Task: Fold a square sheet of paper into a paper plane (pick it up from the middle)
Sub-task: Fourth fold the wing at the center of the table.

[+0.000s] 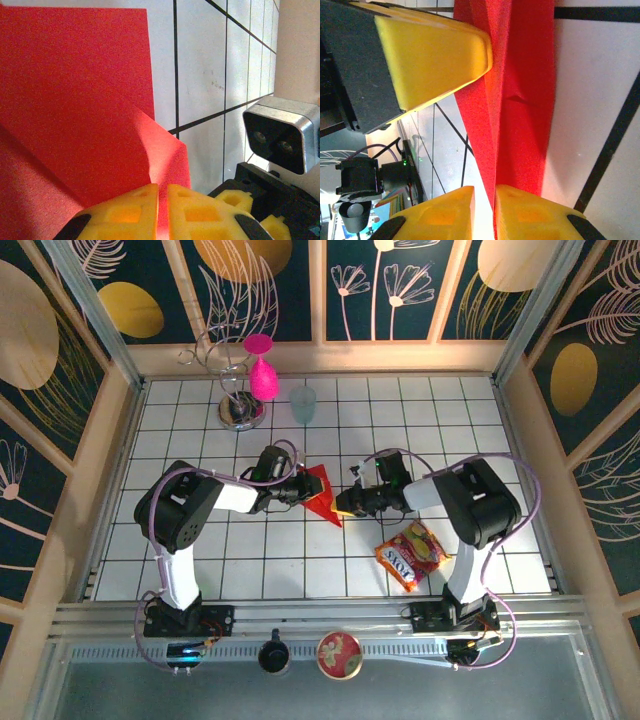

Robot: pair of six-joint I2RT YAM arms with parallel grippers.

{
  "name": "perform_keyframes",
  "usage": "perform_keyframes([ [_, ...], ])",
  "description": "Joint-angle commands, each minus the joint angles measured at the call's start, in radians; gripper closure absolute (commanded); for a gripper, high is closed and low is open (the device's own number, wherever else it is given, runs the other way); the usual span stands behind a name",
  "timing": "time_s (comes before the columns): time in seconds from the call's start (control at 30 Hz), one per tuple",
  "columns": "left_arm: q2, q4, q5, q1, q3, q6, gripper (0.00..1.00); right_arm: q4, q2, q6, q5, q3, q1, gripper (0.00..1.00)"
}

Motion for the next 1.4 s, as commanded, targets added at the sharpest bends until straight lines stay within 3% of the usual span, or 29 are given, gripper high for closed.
perform_keyframes([
  [0.0,-0.004,-0.011,-0.003,0.003,0.0,0.018,0.87,-0.07,-0.035,-0.042,0.001,-0.009,-0.004,0.81],
  [0.33,-0.011,-0.021,-0.02,0.003,-0.012,0.017,0.87,-0.133,0.005,-0.097,0.044,-0.016,0.006,0.81],
  [0.6,-0.02,-0.029,-0.04,0.005,-0.021,0.016,0.88,-0.157,0.035,-0.111,0.081,-0.009,0.006,0.88],
  [1.37,0.023,-0.044,0.004,0.007,0.036,0.044,0.86,-0.189,0.054,-0.151,0.196,-0.016,0.04,0.9],
])
